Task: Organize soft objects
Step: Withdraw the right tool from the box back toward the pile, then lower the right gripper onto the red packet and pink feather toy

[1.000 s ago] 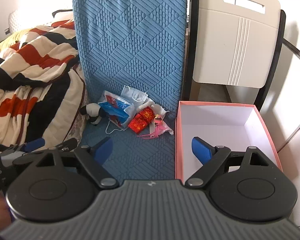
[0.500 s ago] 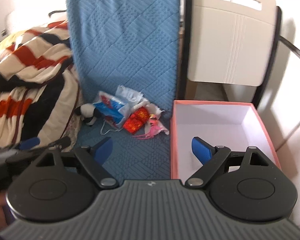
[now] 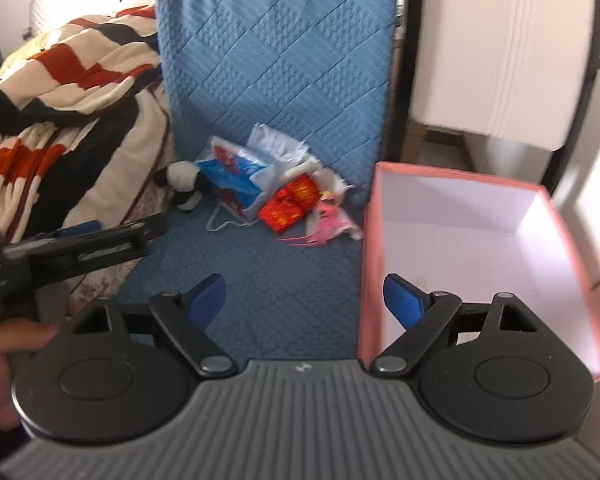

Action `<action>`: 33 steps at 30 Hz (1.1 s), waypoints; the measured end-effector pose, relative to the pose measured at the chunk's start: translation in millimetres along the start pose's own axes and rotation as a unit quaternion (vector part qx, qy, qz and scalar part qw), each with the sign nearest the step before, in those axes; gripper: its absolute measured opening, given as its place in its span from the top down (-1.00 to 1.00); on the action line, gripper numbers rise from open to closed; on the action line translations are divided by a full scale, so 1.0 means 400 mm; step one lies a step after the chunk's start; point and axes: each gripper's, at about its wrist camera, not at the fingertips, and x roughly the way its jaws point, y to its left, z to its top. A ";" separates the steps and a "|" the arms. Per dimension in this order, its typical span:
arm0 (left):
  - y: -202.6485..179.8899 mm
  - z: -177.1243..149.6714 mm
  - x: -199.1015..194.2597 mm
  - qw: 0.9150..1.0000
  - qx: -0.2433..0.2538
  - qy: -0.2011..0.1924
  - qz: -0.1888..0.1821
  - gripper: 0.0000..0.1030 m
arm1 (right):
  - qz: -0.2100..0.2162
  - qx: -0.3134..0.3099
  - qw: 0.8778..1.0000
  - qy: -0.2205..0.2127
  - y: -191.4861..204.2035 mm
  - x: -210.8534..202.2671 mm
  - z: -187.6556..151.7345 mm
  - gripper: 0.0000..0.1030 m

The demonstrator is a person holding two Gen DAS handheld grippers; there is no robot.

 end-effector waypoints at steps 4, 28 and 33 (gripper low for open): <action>0.010 -0.009 0.053 1.000 -0.007 0.005 -0.003 -0.92 | 0.042 0.027 0.999 -0.003 -0.006 0.064 -0.030 -0.70; 0.077 0.063 0.322 0.998 -0.055 0.008 0.041 -0.89 | 0.014 -0.015 0.998 -0.052 0.026 0.385 -0.032 0.42; 0.093 0.087 0.356 0.996 -0.070 0.003 0.053 -0.84 | 0.005 -0.002 0.999 -0.053 0.006 0.440 0.006 0.41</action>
